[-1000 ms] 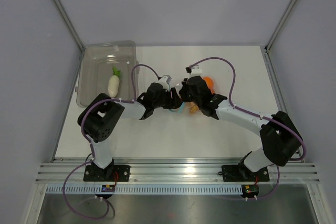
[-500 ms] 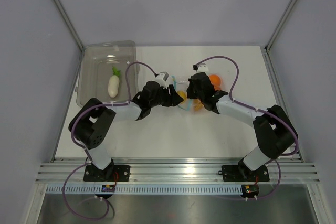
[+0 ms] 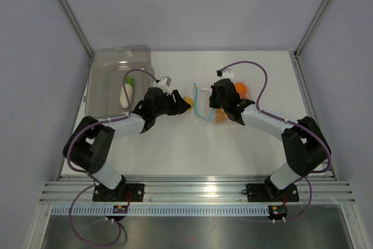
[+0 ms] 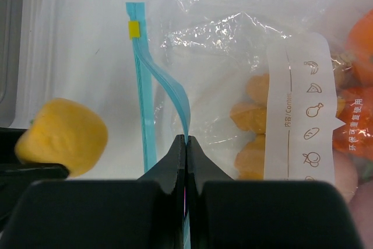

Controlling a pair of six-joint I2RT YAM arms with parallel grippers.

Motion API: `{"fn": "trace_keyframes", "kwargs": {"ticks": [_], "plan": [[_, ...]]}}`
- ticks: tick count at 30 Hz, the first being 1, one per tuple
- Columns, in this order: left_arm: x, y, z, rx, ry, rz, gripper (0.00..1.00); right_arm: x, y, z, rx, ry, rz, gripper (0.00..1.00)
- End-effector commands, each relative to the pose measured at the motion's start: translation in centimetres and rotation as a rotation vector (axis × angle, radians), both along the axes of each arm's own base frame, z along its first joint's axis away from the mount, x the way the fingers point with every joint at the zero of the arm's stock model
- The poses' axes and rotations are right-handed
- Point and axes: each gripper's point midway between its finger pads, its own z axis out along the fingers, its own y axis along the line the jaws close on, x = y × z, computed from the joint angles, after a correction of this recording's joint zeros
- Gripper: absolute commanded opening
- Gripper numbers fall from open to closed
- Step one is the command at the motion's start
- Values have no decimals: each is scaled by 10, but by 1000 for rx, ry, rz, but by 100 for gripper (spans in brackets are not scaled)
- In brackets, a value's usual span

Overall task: Open the zip-top bag and remove the fake food
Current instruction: Pick up the fake fruit from the zipper food storage bag, then place the fake fruit in the bin.

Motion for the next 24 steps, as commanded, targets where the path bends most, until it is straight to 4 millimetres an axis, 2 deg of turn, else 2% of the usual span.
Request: {"fn": "trace_keyframes", "kwargs": {"ticks": [1,8,10,11,14,18,24], "plan": [[4,13,50,-85,-105,9,42,10,1,31,38,-67,-16,0],[3,64,71,-142,-135,118,42,9,1,32,42,-67,-9,0],[7,84,73,-151,-132,190,42,8,2,32,43,-67,-6,0],[6,93,81,-158,-149,217,42,9,2,33,42,-68,-6,0],[7,125,76,-152,-128,337,41,8,3,33,45,-67,0,0],[4,167,91,-183,-172,491,41,8,4,33,46,-65,5,0],[-3,216,76,-161,-147,709,39,7,4,33,50,-65,7,0]]}}
